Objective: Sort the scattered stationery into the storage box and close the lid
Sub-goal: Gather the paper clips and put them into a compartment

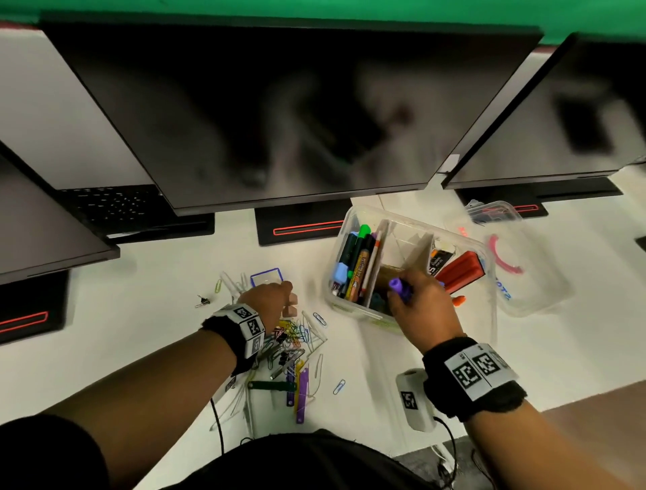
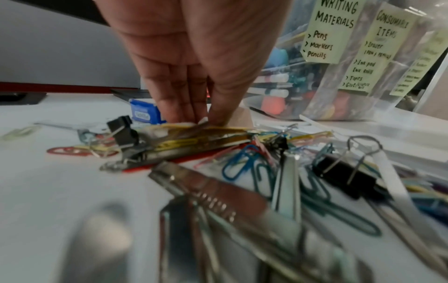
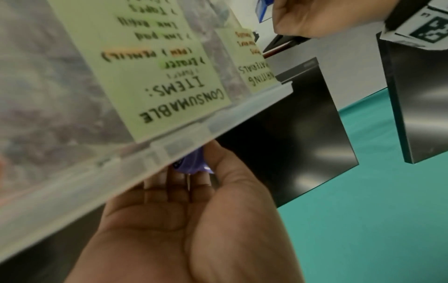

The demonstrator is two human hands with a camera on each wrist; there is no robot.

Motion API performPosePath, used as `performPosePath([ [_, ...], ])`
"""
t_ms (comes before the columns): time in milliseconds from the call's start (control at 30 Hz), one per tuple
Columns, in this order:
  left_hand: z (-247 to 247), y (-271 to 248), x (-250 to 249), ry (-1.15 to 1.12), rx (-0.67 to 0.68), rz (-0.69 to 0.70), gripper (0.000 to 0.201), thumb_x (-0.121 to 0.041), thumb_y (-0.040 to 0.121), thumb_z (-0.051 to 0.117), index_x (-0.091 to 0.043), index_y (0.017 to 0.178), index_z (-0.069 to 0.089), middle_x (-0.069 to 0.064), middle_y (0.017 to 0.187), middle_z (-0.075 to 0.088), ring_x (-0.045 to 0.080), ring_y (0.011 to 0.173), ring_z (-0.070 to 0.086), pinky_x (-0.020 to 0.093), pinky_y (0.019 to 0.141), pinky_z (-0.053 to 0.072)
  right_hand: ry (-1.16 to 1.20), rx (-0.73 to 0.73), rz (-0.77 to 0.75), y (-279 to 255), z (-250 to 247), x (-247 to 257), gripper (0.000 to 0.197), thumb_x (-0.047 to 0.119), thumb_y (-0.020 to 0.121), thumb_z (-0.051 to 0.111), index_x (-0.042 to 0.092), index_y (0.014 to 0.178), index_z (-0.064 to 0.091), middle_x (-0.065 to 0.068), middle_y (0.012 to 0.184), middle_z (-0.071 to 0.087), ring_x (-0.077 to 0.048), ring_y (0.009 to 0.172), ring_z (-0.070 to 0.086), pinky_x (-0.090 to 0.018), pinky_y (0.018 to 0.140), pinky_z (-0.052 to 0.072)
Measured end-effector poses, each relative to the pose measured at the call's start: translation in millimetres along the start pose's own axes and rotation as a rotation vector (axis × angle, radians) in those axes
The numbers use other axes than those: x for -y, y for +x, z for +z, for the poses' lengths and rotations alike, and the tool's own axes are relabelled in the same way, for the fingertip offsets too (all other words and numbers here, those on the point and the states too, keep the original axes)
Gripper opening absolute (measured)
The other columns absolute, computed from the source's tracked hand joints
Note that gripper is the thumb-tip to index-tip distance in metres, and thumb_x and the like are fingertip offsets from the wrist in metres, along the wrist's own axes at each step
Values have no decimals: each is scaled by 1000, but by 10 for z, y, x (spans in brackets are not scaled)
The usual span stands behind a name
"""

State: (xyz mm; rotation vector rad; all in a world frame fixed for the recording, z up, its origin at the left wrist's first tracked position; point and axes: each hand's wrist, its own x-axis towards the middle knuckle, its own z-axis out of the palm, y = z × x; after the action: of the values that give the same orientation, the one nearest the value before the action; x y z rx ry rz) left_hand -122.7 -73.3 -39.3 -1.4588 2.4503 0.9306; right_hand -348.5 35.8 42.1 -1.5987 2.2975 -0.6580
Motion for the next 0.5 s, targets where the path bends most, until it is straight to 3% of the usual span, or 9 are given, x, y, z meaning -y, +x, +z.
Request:
performPosePath([
  [67,-15,-20,-32,1,-27,-19,18,-7,91,43,-14,106,47,-2,128,59,17,111,59,19,86,42,-20,17,-10,-19,35,-64,15,8,83,60,7,97,66,-12,92,67,-16,74,50,-20,71,35],
  [167,-26,-17,-90,-131,-55,-36,18,0,90,39,-13,101,44,1,113,55,14,85,59,17,69,46,-33,65,-23,-48,98,-93,14,7,85,57,7,98,63,-12,96,67,-14,76,47,-20,72,34],
  [233,-39,17,-109,-140,-77,-31,27,-1,92,42,-12,117,46,5,115,48,10,77,52,14,63,45,-34,71,-20,-50,127,-89,14,7,87,56,6,99,61,-12,96,65,-15,76,46,-20,71,34],
  [333,14,96,-60,-117,43,43,42,0,93,45,-13,133,47,10,126,41,18,97,57,21,83,52,-22,67,-12,-36,142,-79,13,8,87,54,6,98,60,-11,96,64,-15,76,46,-21,71,35],
  [433,58,160,-1,11,108,66,35,-6,93,51,-12,127,56,6,134,43,23,113,57,27,101,46,-21,61,-14,-48,143,-79,13,8,88,53,6,98,60,-11,95,63,-16,76,47,-22,71,36],
  [500,50,170,4,106,95,57,33,-16,93,52,-12,126,58,8,130,49,25,118,54,30,106,40,-15,54,-16,-56,146,-80,13,8,88,53,6,98,60,-10,95,63,-15,75,48,-22,71,36],
])
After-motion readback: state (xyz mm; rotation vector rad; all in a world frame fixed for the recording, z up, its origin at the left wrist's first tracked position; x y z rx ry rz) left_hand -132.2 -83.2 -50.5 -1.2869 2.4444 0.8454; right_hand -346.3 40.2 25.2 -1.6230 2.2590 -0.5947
